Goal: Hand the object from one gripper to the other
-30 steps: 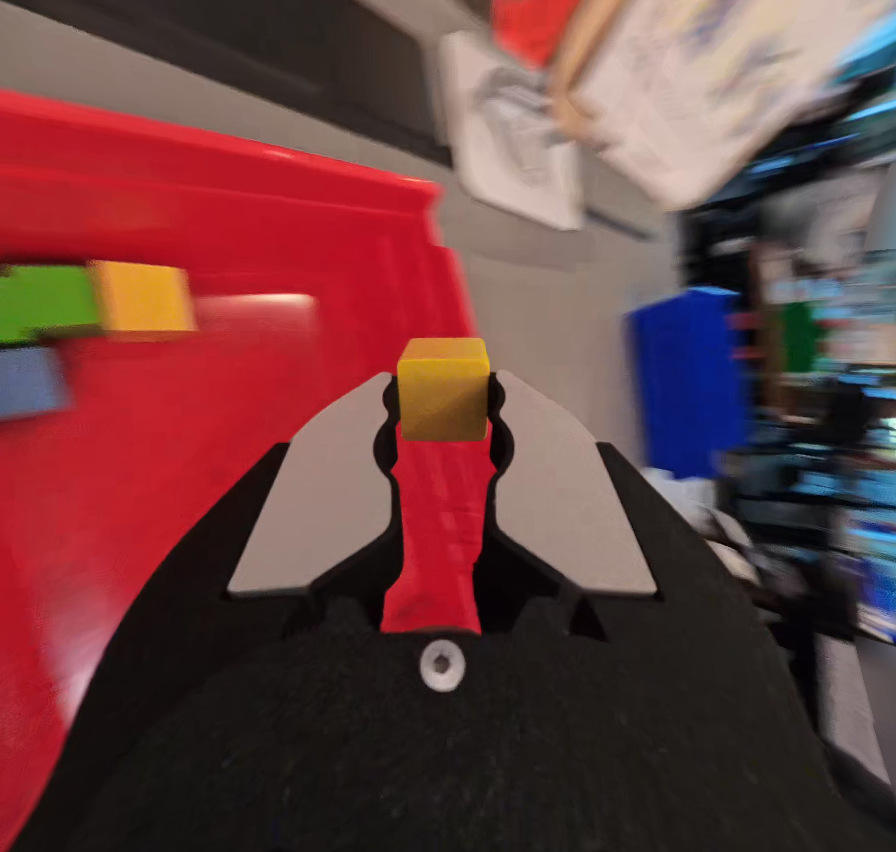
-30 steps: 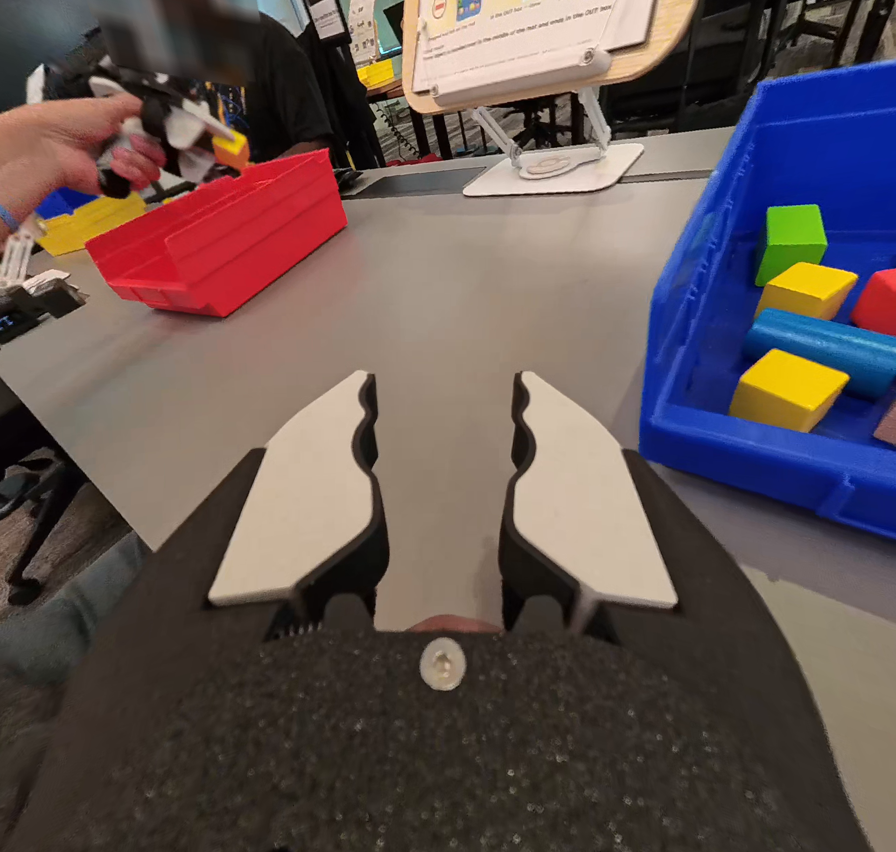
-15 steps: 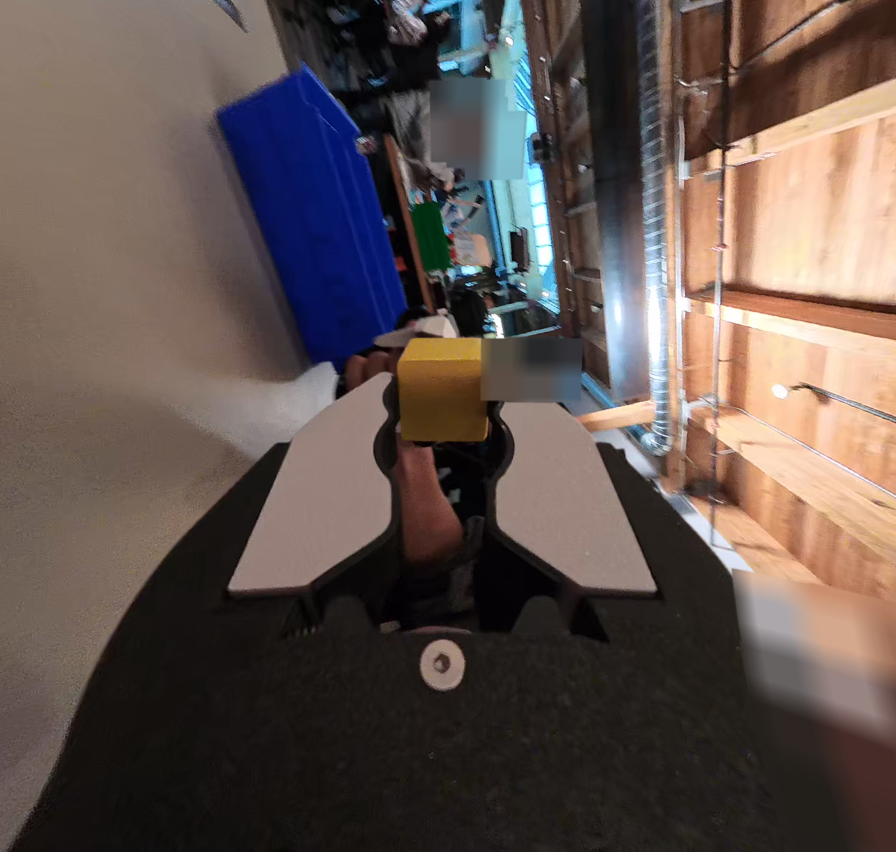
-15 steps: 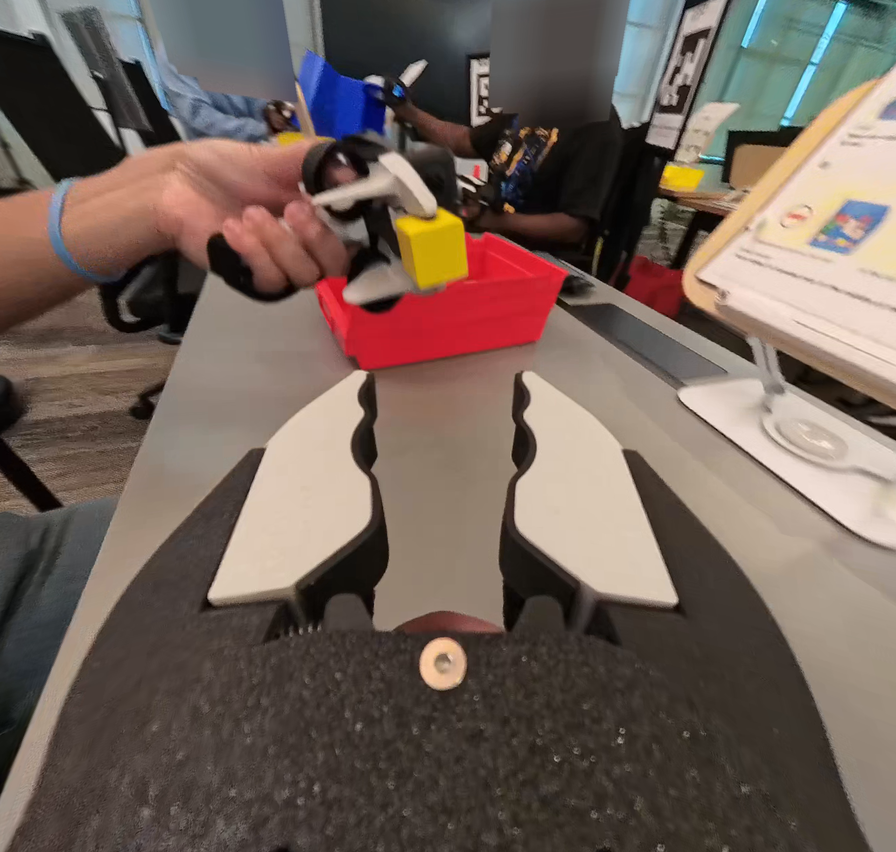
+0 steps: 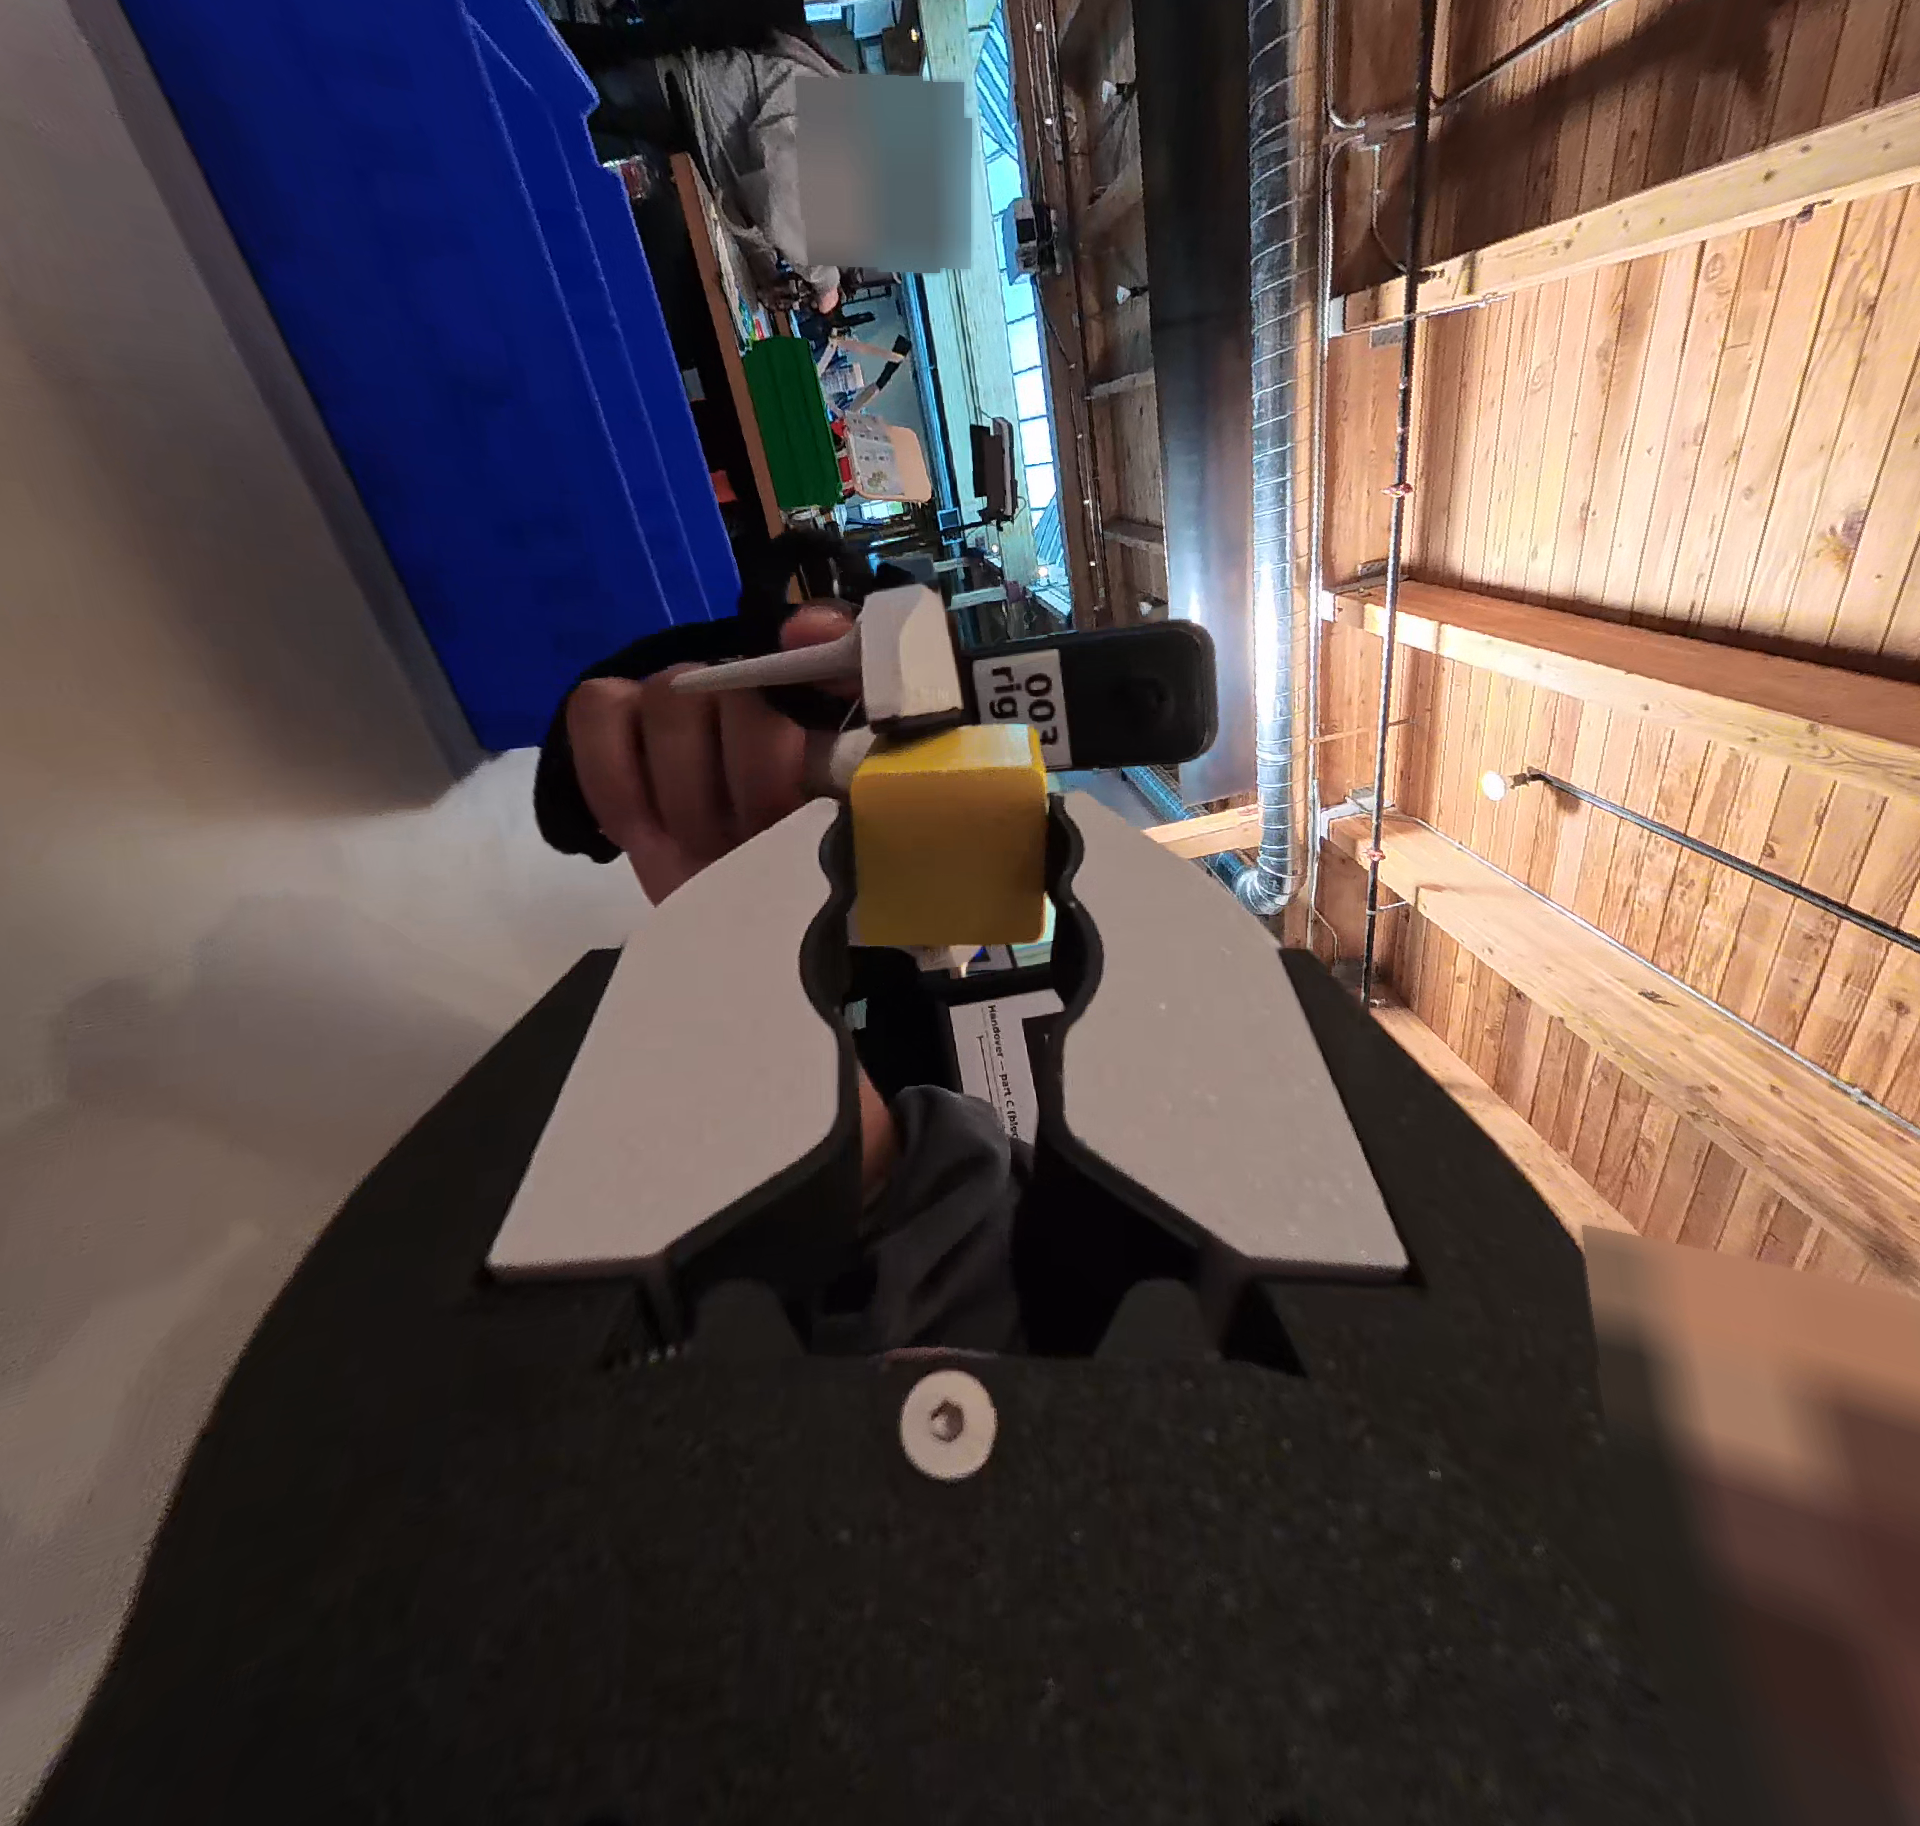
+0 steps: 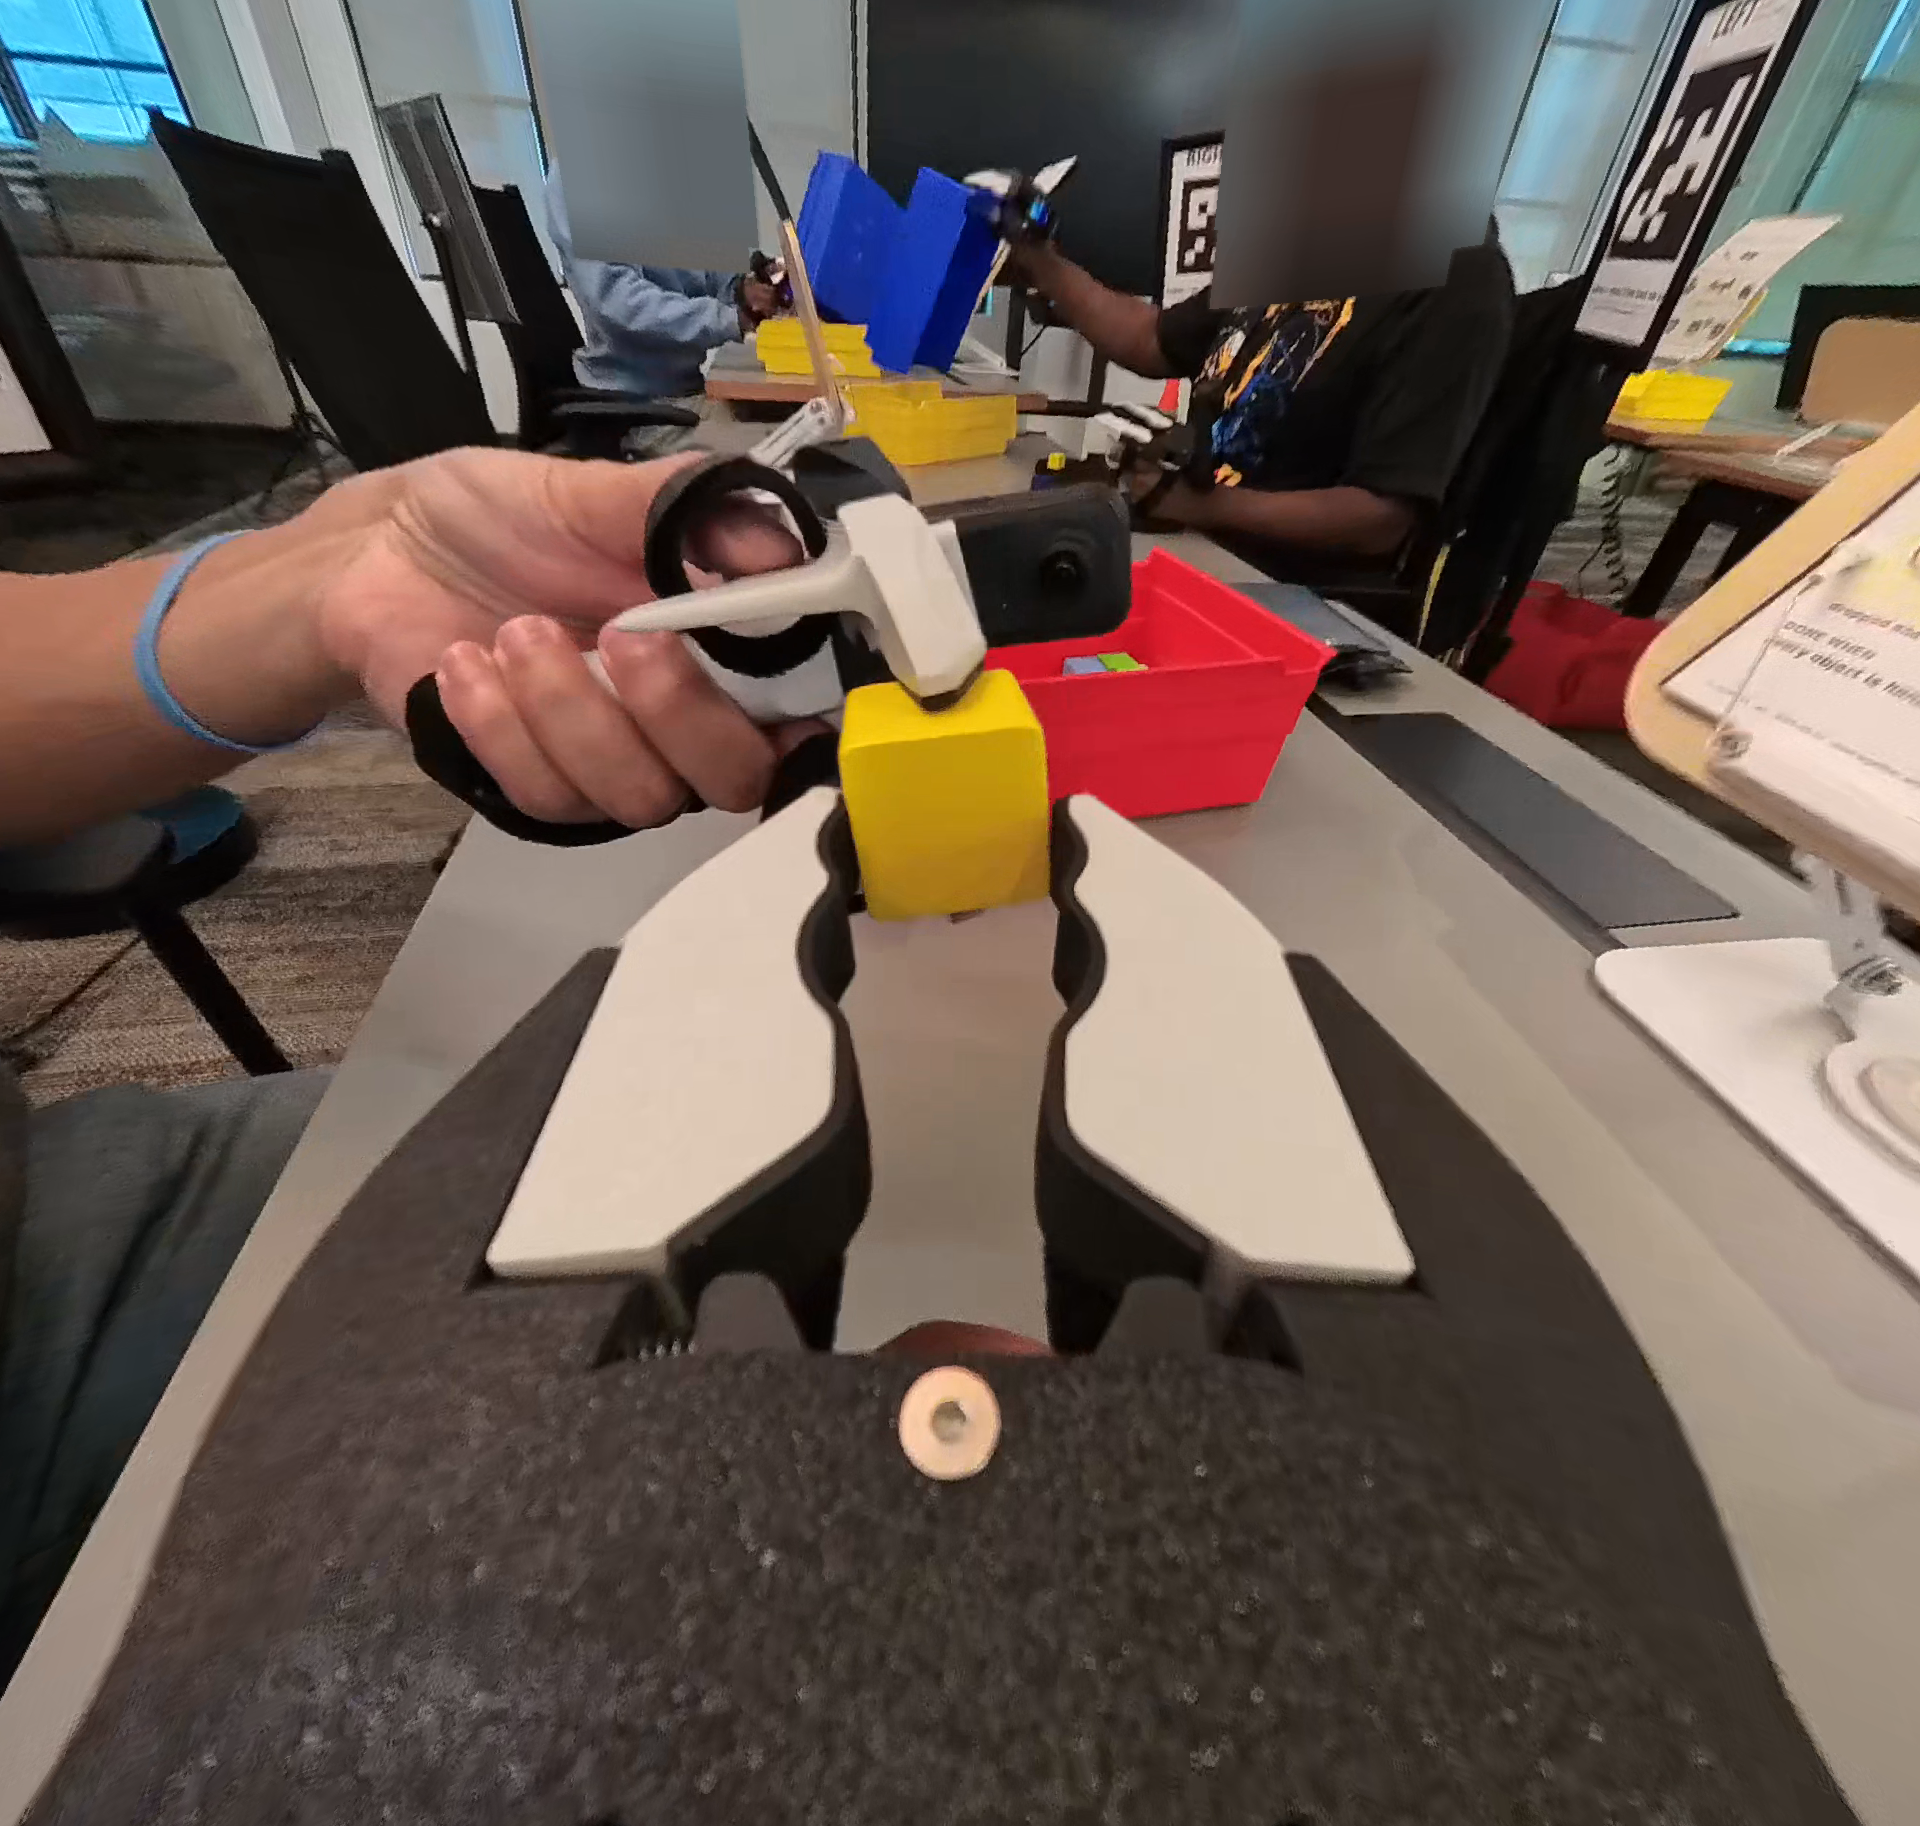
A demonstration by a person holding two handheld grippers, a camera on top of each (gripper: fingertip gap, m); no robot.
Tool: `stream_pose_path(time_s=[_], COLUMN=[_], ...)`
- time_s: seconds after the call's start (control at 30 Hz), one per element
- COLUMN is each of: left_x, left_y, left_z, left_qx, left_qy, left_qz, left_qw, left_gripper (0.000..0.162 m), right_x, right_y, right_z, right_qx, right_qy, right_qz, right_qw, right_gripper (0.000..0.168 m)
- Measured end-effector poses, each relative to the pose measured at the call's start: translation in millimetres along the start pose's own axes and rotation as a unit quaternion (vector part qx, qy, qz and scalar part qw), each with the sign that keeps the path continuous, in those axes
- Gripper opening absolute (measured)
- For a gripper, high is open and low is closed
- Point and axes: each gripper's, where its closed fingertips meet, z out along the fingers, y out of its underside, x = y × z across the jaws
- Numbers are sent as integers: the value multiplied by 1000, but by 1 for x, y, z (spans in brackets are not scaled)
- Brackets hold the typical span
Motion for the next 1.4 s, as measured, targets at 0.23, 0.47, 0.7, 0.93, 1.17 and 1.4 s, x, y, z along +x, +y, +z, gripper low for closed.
stream_pose_path(time_s=[0.23, 0.47, 0.7, 0.93, 1.17, 1.4], left_x=[10, -53, -43, -58, -63, -69], left_y=[46, 112, 106, 115, 109, 114], left_z=[-48, -137, -156, -165, -175, -170], left_qx=[21, 93, 153, 130, 140, 120], left_qy=[-34, -267, -197, -248, -251, -269], left_qz=[110, 310, 293, 318, 307, 319], left_qw=[993, 908, 923, 906, 907, 901], left_gripper=[60, 49, 46, 45, 44, 44], right_x=[20, 139, 194, 209, 228, 245], right_y=[-38, -9, 150, 190, 208, 187], right_z=[-69, -243, -278, -286, -280, -288], right_qx=[15, -197, -512, -624, -650, -606], right_qy=[90, 359, 238, 172, 161, 253], right_qz=[-6, 98, 107, 65, 80, 69], right_qw=[996, 907, 818, 760, 738, 751], right_gripper=[35, 35, 36, 36, 36, 61])
